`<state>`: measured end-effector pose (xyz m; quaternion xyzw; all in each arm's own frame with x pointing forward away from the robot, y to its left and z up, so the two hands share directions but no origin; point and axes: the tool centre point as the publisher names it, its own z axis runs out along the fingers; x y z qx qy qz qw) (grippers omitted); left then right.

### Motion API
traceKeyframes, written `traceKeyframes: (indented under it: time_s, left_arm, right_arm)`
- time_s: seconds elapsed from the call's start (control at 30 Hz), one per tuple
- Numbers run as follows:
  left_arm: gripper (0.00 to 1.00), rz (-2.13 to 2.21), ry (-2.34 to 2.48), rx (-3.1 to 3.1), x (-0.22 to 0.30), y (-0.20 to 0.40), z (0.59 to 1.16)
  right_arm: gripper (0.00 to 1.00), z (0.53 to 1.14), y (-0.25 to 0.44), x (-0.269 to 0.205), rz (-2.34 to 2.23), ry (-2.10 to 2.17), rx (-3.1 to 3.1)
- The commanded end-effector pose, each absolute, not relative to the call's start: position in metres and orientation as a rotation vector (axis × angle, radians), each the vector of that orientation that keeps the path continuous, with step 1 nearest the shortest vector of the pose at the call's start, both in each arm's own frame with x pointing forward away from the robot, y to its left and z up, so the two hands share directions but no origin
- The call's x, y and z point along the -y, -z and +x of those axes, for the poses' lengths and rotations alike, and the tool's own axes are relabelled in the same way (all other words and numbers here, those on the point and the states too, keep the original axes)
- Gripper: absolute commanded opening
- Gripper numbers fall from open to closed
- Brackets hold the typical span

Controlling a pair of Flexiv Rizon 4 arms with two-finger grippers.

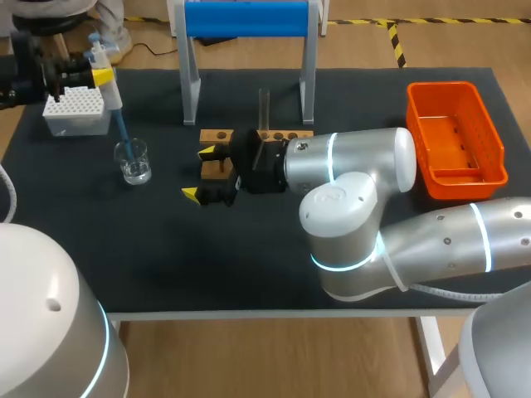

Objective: Invert the test tube, pick up the pipette, mount the tip to pipette, aspirate from beaker and dispense into the tube, eject the tip, return the pipette, and cap with the stopper.

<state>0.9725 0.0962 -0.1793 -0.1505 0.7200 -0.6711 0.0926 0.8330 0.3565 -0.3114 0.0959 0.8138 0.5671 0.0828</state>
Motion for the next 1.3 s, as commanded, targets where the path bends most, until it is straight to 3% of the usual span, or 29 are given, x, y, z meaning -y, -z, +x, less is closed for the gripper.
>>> traceKeyframes:
  time_s: [0.03,1.3]
  left_arm:
    - [0.0,-0.445,1.991,-2.14,-0.097,0.182,0.974]
    - [0.0,-0.39,1.933,-2.14,-0.096,0.193,0.976]
  right_arm:
    - [1.0,0.833,0.312,-0.355,0.285,-1.7,-2.427]
    - [1.0,0.833,0.312,-0.355,0.285,-1.7,-2.427]
